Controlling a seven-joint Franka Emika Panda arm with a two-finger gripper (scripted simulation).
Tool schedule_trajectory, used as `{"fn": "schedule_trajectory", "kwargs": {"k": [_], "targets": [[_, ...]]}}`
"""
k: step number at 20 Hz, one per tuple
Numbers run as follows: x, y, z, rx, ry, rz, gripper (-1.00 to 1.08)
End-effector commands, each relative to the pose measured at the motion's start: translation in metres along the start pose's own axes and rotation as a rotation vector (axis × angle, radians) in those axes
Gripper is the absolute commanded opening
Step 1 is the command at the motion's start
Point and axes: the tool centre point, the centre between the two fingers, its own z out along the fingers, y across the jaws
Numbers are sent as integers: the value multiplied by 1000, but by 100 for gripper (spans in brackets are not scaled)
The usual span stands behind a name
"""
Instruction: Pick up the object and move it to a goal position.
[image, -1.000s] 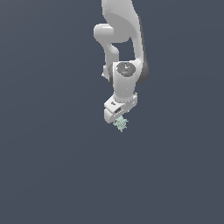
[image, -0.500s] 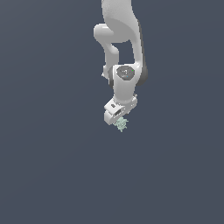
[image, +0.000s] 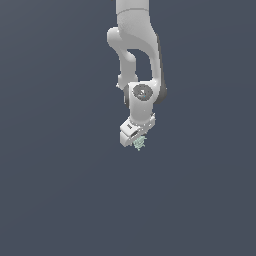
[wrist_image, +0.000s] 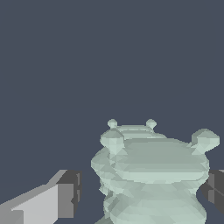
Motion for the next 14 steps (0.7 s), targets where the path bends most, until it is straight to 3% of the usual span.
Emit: {"fn": "schedule_trajectory", "kwargs": {"k": [1,14], "targets": [[0,0,1,-1,1,0,-100],[0,1,-2,-2,1,1,-100]]}}
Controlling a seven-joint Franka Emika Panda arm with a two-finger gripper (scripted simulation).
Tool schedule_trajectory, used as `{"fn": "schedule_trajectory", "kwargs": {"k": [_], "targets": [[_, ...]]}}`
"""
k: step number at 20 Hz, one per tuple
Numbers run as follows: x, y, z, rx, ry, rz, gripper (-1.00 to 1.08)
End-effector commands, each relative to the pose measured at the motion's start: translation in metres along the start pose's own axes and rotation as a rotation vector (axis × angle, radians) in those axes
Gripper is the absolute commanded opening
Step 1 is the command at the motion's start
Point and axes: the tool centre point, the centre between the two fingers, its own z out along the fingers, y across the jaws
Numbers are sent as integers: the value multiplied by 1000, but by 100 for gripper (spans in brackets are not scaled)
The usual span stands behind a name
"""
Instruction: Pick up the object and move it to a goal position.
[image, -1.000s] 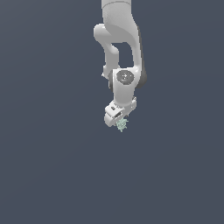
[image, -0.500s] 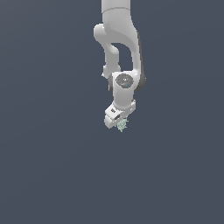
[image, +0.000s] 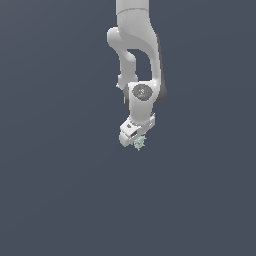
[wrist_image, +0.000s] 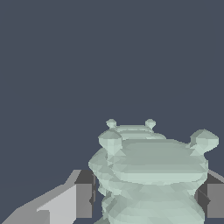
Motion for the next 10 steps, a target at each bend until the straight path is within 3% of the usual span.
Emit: {"fn": "schedule_trajectory", "kwargs": {"k": [1,10], "targets": [[0,0,-3,0,1,0,-100],[-4,4,-44,0,0,0,-100]]}}
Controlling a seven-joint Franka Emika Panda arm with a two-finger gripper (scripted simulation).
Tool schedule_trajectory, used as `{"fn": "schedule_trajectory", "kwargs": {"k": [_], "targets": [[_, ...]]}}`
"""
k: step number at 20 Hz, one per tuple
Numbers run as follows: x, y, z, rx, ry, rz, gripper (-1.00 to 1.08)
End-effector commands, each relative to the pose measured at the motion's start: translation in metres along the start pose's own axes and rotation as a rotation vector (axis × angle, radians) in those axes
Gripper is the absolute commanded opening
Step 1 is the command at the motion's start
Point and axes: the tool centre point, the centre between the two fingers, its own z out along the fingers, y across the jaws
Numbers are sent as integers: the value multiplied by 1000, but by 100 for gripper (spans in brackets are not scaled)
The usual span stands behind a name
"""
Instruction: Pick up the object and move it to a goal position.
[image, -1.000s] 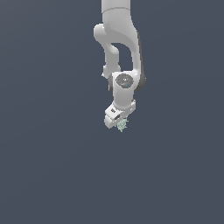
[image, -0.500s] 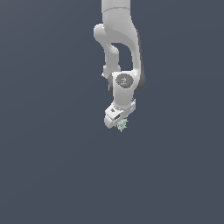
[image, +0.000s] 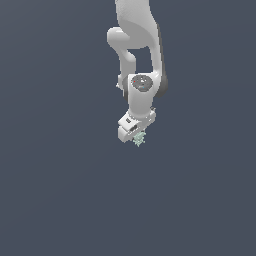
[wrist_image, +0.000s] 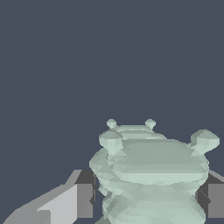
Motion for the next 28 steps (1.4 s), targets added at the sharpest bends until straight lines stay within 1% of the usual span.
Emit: {"fn": "schedule_trajectory", "kwargs": {"k": [1,6,22,28], "targets": [[-1,2,-17,-1,1,0,-100],[-5,5,-61,0,1,-1,-100],[-18,20,-231,1,2,-2,-100],[-21,26,-282,1,1,-1,-100]]}}
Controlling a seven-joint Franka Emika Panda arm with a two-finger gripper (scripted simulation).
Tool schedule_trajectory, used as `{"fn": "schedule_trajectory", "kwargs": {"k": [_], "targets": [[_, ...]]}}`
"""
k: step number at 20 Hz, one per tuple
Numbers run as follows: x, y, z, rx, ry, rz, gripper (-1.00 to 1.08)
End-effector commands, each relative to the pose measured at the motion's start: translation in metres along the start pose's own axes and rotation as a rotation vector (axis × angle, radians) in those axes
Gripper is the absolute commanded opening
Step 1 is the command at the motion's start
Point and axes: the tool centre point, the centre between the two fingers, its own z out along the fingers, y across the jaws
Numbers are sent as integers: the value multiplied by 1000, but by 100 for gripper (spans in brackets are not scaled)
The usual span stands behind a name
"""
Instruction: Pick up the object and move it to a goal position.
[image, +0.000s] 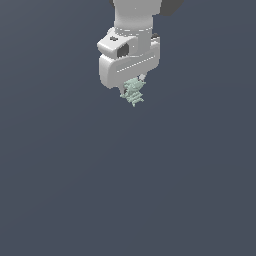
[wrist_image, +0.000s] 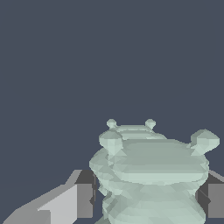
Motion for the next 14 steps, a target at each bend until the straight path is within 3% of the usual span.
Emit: {"fn": "schedule_trajectory", "kwargs": {"k": [1,14], "targets": [[-1,2,-18,1,-1,0,-100],[-1,9,-56,0,-2,1,-100]]}}
